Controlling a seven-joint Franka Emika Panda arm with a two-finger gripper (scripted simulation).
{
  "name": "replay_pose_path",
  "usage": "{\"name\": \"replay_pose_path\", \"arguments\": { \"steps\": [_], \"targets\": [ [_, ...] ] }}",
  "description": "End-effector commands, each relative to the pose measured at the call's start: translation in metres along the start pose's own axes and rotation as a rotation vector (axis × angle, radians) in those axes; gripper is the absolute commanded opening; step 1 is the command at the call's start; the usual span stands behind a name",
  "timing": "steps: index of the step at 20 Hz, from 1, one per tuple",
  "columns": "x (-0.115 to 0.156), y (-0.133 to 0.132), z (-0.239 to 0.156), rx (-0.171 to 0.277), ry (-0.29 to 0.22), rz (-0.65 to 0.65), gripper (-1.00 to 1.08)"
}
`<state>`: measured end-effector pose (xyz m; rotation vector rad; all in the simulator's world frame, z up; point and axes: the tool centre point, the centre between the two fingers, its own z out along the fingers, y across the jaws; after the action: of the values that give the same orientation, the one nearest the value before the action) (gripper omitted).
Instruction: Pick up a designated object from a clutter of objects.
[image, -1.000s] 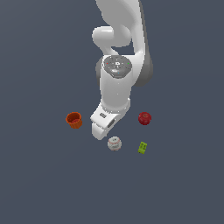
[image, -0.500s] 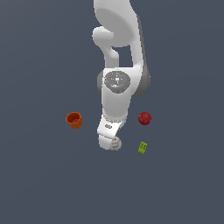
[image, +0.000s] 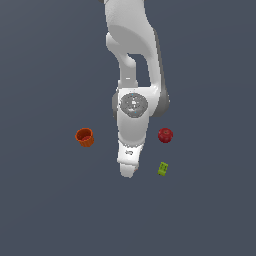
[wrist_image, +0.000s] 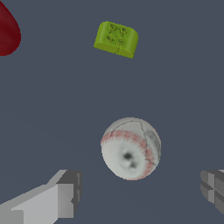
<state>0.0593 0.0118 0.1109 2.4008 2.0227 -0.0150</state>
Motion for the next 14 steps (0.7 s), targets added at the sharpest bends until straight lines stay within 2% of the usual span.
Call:
{"name": "replay_pose_path", "arguments": {
  "steps": [1,14],
  "targets": [
    [0.001,0.001,0.005,-0.002,0.004,-0.039,1.0],
    [0.002,0.002,0.016,-0.004,0.008,-0.089,1.0]
  ]
}}
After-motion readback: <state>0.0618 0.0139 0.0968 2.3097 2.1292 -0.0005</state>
